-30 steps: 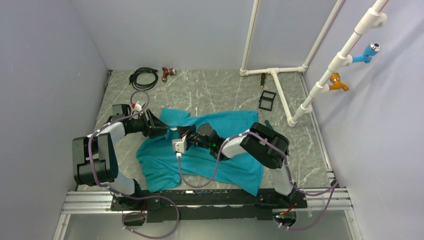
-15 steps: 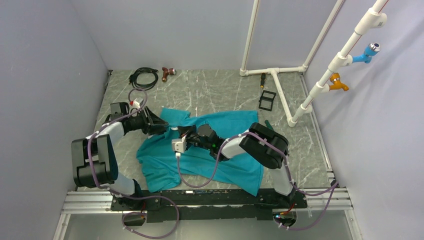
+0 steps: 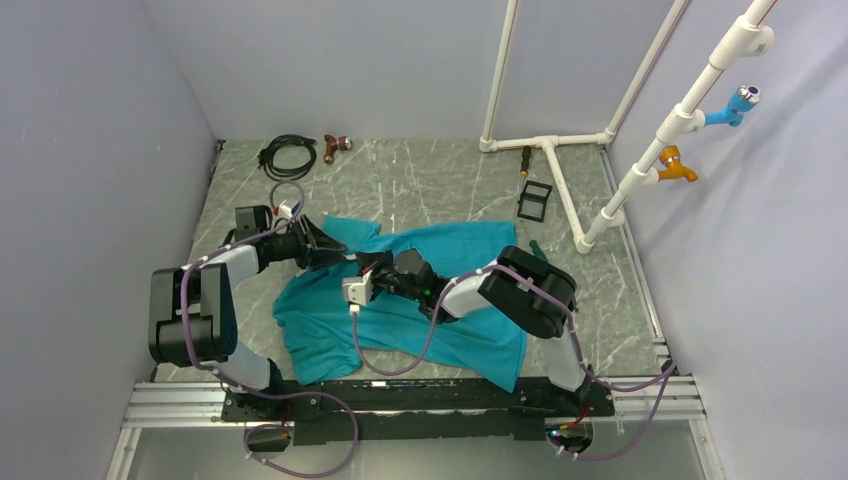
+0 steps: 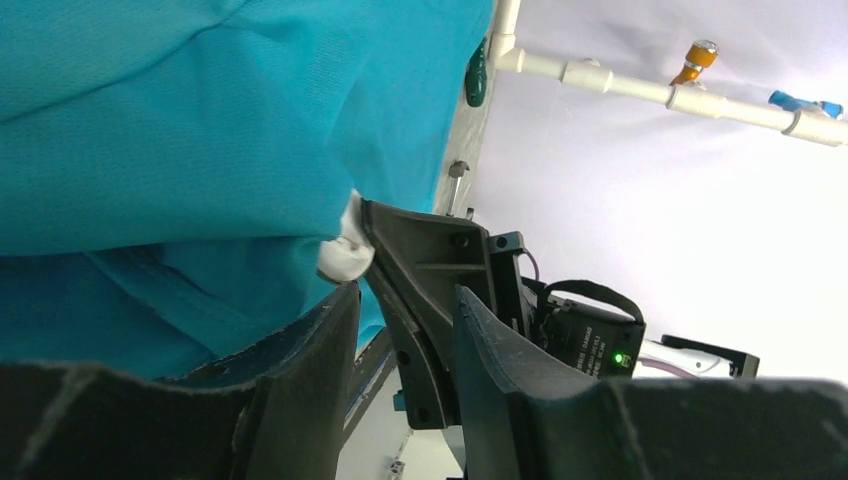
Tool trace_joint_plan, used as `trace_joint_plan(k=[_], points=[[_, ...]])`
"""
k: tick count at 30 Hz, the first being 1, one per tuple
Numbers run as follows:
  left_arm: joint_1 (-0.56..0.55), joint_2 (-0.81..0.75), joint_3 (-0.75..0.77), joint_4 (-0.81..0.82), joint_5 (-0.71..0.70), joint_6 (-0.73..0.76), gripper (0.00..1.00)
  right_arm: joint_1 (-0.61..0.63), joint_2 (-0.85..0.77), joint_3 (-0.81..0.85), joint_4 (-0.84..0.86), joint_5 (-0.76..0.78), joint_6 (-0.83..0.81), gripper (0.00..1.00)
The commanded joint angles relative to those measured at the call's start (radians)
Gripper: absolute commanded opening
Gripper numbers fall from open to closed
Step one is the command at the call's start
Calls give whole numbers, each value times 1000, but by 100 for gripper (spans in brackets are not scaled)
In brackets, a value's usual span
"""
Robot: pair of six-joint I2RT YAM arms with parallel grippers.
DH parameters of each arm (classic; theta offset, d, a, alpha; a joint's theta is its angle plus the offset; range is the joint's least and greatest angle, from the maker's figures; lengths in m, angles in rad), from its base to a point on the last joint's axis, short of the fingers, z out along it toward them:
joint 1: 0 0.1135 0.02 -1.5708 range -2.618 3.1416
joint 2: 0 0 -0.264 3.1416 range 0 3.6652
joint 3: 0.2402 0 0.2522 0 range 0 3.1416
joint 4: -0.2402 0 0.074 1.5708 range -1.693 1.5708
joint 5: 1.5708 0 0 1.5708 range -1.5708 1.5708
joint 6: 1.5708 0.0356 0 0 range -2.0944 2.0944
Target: Remove the brooch from the garment
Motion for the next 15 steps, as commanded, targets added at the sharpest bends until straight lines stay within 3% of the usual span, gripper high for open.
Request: trace_joint_plan(k=[1,8,15], points=[[-4,33,7,25,-17,-16,44,7,11,14,18,22,20,0],[-7,41,-19,31,-43,-32,46,7,16,19,8,25,31,0],[-13,66,-13,30,-64,-31,41,9,18,25,21,32,33,0]])
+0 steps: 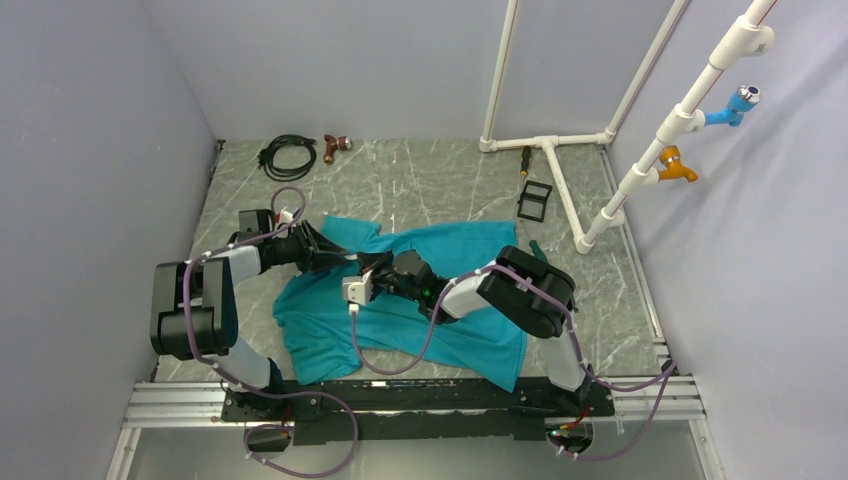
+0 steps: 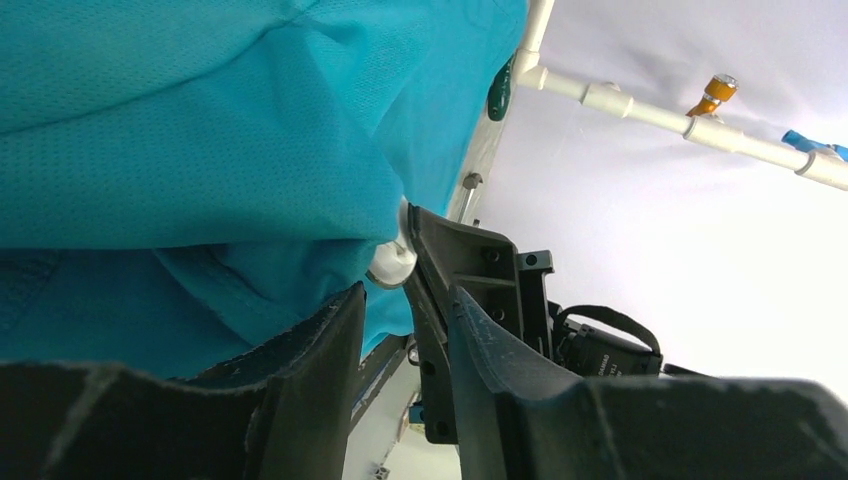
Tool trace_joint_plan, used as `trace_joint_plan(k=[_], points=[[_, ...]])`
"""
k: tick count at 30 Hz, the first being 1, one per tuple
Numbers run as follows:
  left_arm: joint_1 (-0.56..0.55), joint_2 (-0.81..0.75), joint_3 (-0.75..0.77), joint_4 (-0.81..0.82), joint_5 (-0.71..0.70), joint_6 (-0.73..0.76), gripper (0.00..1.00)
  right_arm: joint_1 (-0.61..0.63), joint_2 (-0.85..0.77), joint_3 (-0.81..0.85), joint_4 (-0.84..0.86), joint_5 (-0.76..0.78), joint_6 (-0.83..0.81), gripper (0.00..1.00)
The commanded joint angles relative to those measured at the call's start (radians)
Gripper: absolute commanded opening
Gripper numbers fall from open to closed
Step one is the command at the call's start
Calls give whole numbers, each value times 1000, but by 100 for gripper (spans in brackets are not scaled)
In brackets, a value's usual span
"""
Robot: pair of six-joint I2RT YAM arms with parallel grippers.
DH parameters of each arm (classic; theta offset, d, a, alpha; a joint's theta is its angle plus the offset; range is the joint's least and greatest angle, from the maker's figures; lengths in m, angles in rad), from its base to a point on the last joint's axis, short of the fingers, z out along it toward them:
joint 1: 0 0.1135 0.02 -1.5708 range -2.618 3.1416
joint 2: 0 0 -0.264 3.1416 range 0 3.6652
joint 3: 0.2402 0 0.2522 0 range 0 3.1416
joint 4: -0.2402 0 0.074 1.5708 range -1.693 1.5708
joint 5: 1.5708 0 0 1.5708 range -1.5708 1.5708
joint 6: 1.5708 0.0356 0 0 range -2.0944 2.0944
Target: Remove the brooch from the garment
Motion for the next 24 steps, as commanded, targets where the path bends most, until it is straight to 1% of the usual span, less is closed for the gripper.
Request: trace_joint_plan(k=[1,4,8,14,19,21,23,24], points=[[-6,19,4,34,-21,-11,40,6,12,25,22,5,19,0],[-7,31,12,60,-24,-32,37,7,12,27,22,3,21,0],[-11,51,22,72,-29,-48,36,9,15,31,27,1,22,0],[-18,76,38,88,-28,-66,29,9,16,36,32,6,33,0],[-18,89,41,90,-33,-68,19,9,19,36,41,4,48,0],[-18,90,44,84,-37,-63,11,9,17,36,48,5,65,0],[-18,90,44,72,-37,-49,0,9,19,36,51,11,88,1],[-18,88,43,64,-40,-40,0,9,19,35,50,13,94,3]])
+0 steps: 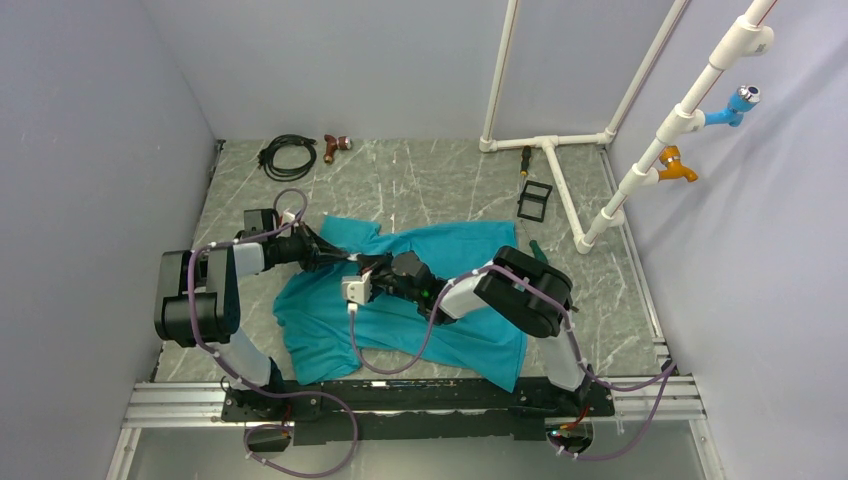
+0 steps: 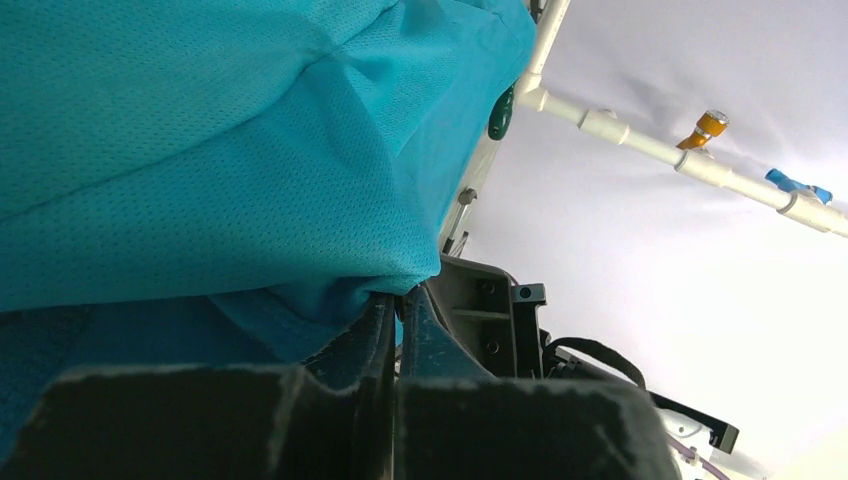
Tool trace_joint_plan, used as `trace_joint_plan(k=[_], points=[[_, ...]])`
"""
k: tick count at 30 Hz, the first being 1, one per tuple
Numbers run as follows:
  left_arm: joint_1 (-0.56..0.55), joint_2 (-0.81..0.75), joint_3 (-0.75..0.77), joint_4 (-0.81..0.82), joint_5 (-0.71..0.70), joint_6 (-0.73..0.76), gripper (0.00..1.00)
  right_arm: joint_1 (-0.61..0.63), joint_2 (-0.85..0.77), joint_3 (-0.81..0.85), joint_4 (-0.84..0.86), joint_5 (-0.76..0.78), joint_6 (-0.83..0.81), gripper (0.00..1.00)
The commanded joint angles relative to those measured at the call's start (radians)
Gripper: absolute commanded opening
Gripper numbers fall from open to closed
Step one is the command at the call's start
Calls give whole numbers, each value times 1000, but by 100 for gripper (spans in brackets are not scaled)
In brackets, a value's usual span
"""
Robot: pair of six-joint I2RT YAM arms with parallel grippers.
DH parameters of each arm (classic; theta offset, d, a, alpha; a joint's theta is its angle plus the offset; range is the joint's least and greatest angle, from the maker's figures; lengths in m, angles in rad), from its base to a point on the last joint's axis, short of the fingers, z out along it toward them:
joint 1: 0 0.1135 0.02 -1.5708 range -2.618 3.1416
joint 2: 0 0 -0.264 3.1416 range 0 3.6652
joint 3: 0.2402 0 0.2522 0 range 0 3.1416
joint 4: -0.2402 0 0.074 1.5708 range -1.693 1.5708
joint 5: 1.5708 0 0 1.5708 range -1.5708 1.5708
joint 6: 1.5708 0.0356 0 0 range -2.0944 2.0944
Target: Remove the brooch from the garment
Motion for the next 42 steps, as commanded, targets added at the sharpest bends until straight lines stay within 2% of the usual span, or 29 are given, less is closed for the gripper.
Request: trace_joint_plan(k=[1,2,3,4,8,10,14,19,24,27,29,34,40,42], points=[[-4,3,27,4,-10,43,0,6,5,29,48,10,64,7],[-3,1,26,0,-8,51,0,5,4,29,46,13,73,12],[-3,0,28,-3,-7,58,0,4,4,27,46,17,80,22],[-2,0,33,-12,-2,71,0,3,3,26,47,22,89,37],[-1,13,71,-87,19,154,0,-4,-17,10,43,45,124,59],[0,23,99,-139,32,214,0,-13,-38,-4,13,55,152,65],[8,45,152,-263,54,355,0,-52,-97,12,-147,55,269,68],[11,74,208,-392,95,561,0,-129,-173,152,-530,-25,491,63],[11,93,238,-496,124,737,0,-241,-177,343,-913,-269,743,60],[11,101,254,-535,143,797,0,-305,-116,455,-1069,-456,889,55],[13,107,259,-541,170,815,0,-328,-94,486,-1106,-550,966,53],[13,132,276,-571,216,856,0,-332,-76,497,-1089,-691,1127,53],[13,145,286,-599,233,901,0,-332,-14,529,-1038,-733,1301,67],[13,145,286,-600,246,902,0,-332,2,535,-1003,-748,1342,68]])
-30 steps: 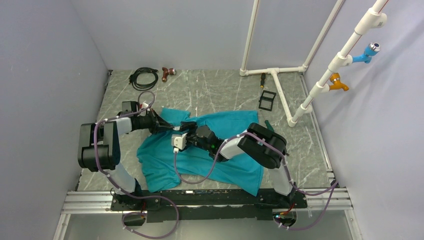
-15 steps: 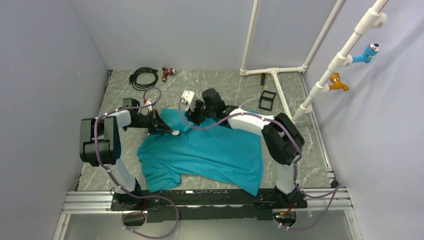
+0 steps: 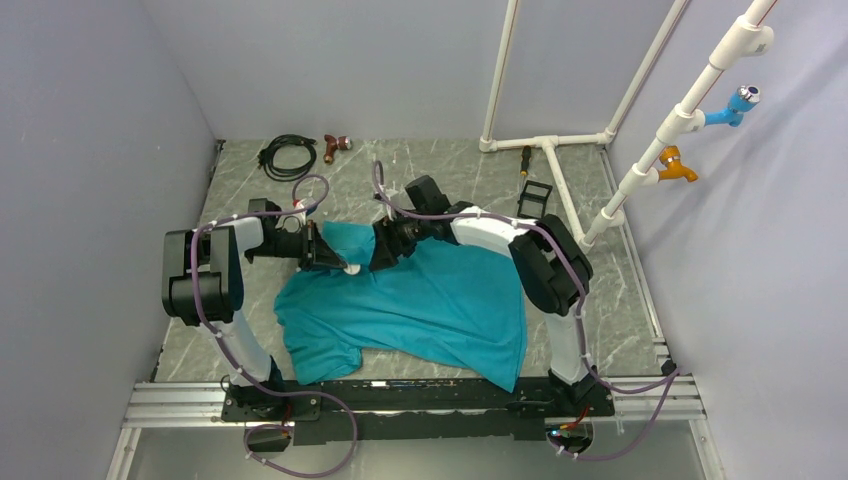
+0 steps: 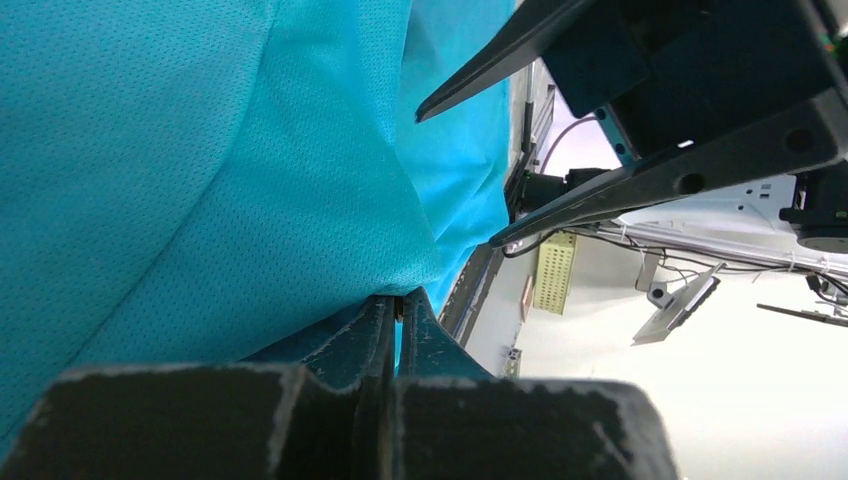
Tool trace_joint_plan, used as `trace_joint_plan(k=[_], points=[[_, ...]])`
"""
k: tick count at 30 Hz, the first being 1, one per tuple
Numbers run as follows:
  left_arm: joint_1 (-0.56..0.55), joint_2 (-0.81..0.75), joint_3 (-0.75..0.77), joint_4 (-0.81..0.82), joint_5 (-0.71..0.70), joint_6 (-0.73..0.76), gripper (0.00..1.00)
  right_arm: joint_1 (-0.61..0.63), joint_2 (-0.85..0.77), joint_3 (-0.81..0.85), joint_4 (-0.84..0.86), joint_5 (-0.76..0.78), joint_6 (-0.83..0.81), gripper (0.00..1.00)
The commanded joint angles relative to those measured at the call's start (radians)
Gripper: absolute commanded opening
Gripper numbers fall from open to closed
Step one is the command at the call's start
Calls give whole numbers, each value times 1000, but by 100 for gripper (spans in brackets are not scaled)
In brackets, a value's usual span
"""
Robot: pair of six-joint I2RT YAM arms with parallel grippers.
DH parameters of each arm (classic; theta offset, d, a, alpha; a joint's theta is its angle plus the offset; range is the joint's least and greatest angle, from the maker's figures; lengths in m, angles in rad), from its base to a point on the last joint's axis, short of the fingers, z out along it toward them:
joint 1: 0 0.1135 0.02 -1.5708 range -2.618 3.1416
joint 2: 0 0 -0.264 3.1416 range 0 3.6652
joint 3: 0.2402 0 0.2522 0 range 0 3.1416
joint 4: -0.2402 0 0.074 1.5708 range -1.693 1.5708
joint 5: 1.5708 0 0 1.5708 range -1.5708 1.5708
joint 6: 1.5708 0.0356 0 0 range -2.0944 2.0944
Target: Remove the brooch from the garment
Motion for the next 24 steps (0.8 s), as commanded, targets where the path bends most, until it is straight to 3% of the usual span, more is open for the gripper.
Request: trace_joint_plan(k=[1,7,24], points=[[4,4,34,-23,77,60,0,-4,34,61,65,-95,173,69],[4,1,33,-22,88,60,0,-7,103,106,152,-186,295,69],[1,-25,-9,67,67,-67,0,41,154,156,168,-167,302,63]])
